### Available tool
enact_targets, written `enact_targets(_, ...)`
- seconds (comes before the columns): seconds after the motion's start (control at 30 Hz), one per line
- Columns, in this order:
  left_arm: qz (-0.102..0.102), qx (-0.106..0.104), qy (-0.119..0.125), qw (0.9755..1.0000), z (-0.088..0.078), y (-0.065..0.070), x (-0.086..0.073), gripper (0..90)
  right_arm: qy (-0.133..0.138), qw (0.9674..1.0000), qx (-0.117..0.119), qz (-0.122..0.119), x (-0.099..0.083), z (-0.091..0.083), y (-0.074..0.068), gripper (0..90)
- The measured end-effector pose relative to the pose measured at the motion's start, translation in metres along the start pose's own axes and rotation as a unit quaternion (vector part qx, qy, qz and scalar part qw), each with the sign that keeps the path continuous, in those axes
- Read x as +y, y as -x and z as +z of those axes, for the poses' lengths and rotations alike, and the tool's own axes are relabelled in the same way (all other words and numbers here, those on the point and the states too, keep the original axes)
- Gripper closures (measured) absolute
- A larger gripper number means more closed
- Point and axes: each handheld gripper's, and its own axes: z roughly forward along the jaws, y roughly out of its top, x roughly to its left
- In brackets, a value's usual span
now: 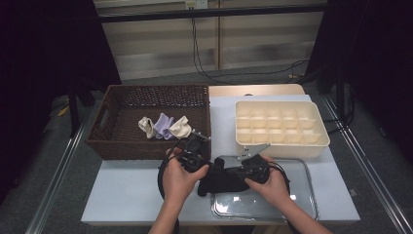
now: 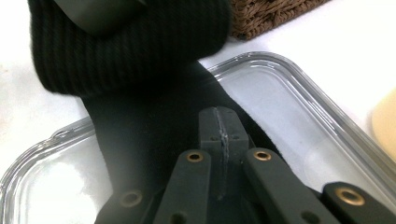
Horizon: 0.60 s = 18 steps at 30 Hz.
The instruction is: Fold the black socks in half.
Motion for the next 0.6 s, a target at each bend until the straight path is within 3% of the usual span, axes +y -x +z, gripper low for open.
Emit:
enact_targets(0.27, 0.007, -0.004, -0.011, 0.9999, 0.022, 0.007, 0.001, 78.0, 0.006, 1.0, 0.006, -0.002, -0.002, 0.0, 0.001, 90.0)
enact_targets(0.6, 0.008, -0.009, -0.005, 0.9999, 0.031, 0.006, -0.003, 71.9, 0.019, 0.9998, -0.009, 0.003, -0.001, -0.021, 0.012, 90.0)
